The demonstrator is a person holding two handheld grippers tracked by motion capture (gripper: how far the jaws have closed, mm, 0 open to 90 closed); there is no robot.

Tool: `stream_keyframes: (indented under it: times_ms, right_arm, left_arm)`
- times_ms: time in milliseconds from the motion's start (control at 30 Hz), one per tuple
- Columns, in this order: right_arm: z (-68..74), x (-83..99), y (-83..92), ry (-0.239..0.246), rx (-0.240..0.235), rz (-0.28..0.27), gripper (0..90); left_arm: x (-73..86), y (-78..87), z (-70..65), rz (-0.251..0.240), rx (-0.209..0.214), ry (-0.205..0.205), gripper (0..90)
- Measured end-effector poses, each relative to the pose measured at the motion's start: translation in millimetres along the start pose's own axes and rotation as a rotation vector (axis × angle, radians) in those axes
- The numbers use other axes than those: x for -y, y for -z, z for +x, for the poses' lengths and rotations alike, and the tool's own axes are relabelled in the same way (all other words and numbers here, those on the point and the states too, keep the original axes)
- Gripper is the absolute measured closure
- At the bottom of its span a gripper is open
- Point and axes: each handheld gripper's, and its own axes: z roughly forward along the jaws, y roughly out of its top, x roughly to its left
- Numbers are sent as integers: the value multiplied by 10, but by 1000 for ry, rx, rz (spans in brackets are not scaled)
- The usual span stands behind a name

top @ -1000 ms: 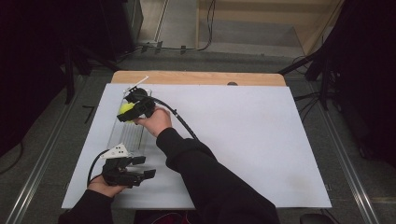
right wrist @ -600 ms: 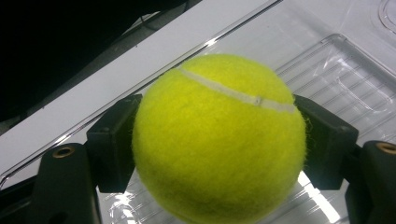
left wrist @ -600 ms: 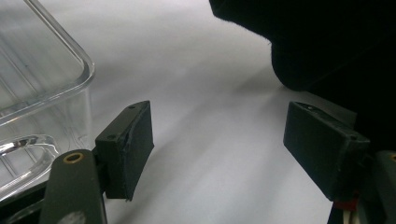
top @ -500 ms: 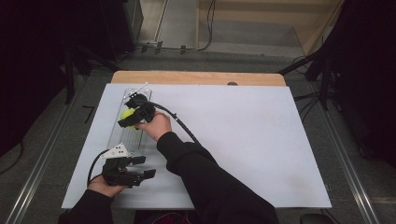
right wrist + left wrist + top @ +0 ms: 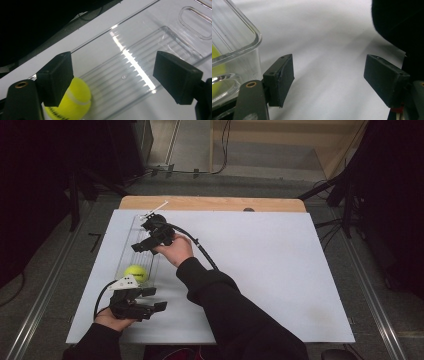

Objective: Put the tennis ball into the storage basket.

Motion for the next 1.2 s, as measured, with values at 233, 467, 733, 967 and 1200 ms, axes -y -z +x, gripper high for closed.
stream_keyframes:
  times_ms: [233, 467, 733, 967, 1200]
  right_arm:
    - [-38, 90, 207, 10, 1, 2, 150]
    - [-109, 212, 385, 16, -3, 9, 151]
    - [-167, 346, 577, 10, -3, 8, 154]
    - [-231, 492, 696, 21, 15, 16, 154]
    - [-309, 647, 809, 14, 31, 17, 155]
  left_arm:
    - [-1, -2, -2, 2, -4, -1, 246]
    - [0, -4, 0, 0, -6, 1, 246]
    - [-3, -9, 4, 10, -8, 0, 246]
    - [-3, -10, 4, 9, -8, 0, 246]
    - [-4, -9, 8, 7, -8, 5, 246]
